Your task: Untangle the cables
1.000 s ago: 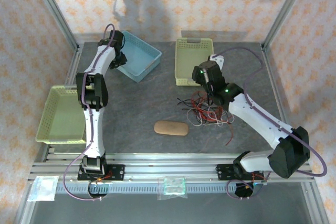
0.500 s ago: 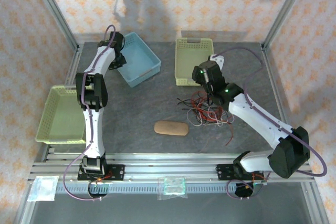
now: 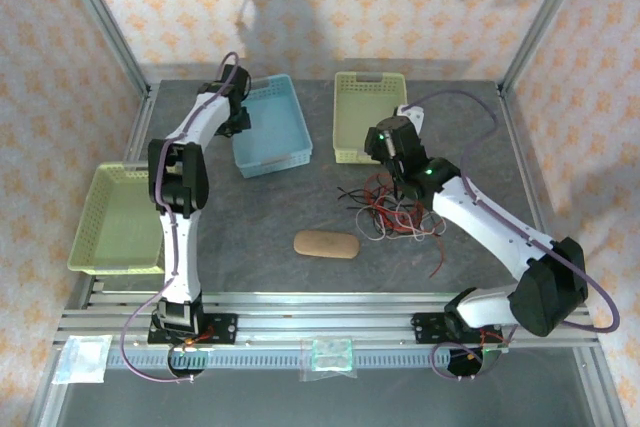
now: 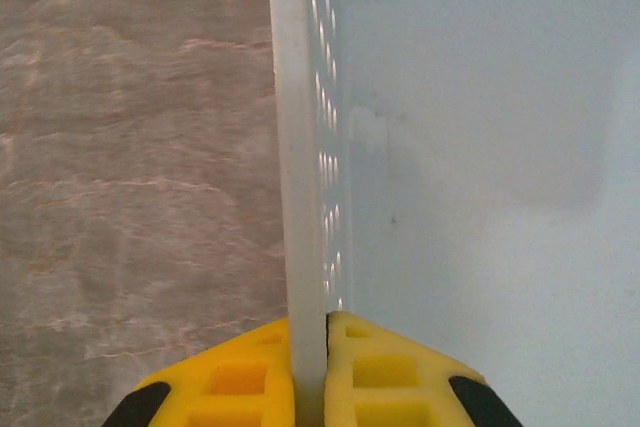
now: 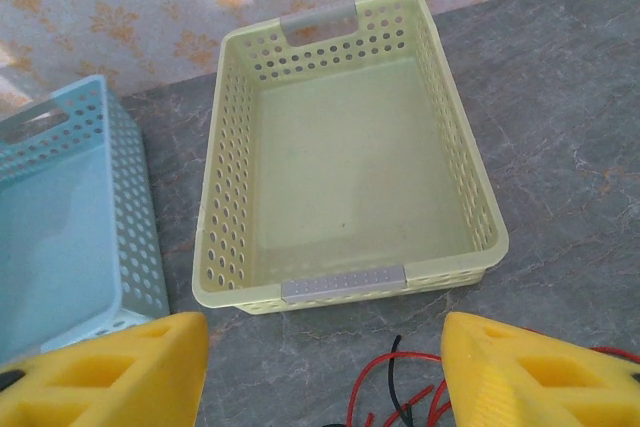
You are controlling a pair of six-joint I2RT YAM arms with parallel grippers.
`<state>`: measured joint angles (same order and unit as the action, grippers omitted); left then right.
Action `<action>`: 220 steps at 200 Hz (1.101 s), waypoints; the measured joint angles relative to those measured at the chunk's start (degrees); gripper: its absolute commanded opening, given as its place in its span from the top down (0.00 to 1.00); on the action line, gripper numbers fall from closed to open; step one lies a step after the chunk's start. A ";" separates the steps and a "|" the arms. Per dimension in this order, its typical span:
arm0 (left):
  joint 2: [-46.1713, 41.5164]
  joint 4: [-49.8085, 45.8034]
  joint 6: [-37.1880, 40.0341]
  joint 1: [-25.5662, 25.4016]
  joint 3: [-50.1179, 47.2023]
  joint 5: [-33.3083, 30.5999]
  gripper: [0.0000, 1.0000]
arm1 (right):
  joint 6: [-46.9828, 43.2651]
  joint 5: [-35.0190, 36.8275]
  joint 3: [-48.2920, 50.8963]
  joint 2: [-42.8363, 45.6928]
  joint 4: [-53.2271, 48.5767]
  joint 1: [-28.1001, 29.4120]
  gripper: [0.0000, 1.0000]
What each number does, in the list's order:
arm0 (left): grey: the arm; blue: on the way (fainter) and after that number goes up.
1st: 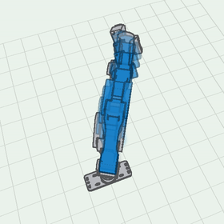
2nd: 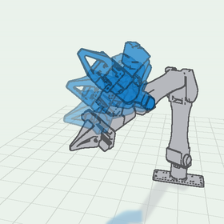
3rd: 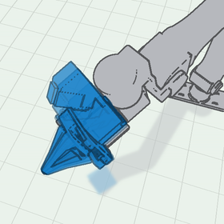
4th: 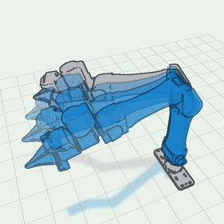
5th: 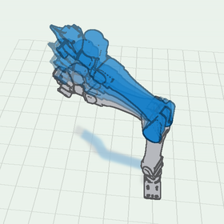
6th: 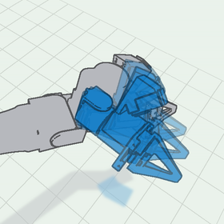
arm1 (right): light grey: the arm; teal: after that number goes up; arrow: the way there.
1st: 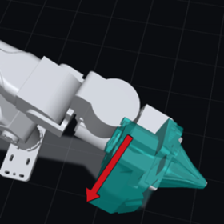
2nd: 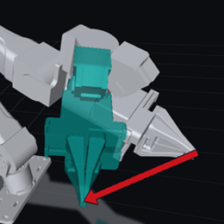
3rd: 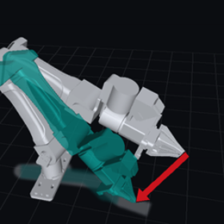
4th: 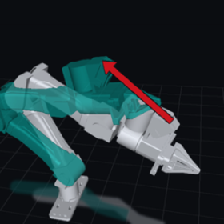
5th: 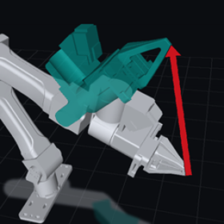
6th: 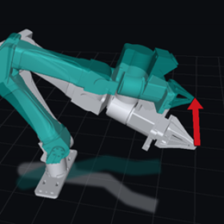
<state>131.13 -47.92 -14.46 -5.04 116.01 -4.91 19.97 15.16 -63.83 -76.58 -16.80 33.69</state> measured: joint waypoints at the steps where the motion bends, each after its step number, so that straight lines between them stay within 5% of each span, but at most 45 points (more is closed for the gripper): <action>1: 0.00 0.00 0.09 -0.09 0.07 0.00 0.92 | -0.02 0.00 0.00 0.00 0.00 0.00 0.37; 49: 1.57 0.72 3.06 -4.26 7.21 3.26 0.92 | -2.10 -1.86 0.00 0.11 -0.11 -2.91 0.37; 220: 10.19 2.69 -1.09 -4.63 15.21 20.26 0.85 | -2.12 -4.74 1.16 1.70 -0.87 -3.48 0.37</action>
<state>141.32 -45.23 -15.55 -9.67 131.22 15.35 17.85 10.41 -62.67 -74.87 -17.67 30.22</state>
